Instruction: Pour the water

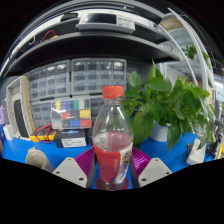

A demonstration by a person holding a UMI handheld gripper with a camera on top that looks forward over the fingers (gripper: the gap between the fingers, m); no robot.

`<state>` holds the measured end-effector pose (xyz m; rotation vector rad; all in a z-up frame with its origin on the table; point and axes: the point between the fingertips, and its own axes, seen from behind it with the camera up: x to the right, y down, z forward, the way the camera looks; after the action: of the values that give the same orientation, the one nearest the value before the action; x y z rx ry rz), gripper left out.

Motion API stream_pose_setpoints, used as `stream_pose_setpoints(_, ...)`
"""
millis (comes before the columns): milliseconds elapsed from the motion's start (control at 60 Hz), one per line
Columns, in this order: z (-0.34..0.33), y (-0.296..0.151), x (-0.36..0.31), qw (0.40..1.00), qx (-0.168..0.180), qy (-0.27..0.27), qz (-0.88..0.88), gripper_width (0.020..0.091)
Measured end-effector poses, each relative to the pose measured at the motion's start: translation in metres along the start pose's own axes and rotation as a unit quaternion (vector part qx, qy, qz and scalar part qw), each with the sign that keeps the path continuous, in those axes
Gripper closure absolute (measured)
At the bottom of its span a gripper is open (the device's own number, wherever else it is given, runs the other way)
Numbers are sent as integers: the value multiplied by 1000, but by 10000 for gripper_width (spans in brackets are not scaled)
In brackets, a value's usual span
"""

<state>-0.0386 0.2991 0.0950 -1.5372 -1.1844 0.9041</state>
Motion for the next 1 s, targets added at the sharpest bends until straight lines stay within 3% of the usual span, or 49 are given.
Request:
stream_pose_setpoints(33, 0, 5, -1, 1000, -15, -3, 5, 539)
stream_pose_setpoints(83, -2, 17, -2, 999, -44, -4, 7, 423)
stream_pose_setpoints(117, -4, 21, 0, 998, -56, -1, 6, 407)
stream_pose_setpoints(467, -83, 54, -5, 993, -115, 13, -4, 390)
stream_pose_setpoints(633, -122, 33, -31, 993, -121, 7, -11, 392)
stream_pose_setpoints(833, -153, -15, -80, 995, -94, -37, -18, 380)
stream_pose_setpoints(1000, -176, -41, -96, 995, -85, -38, -35, 380)
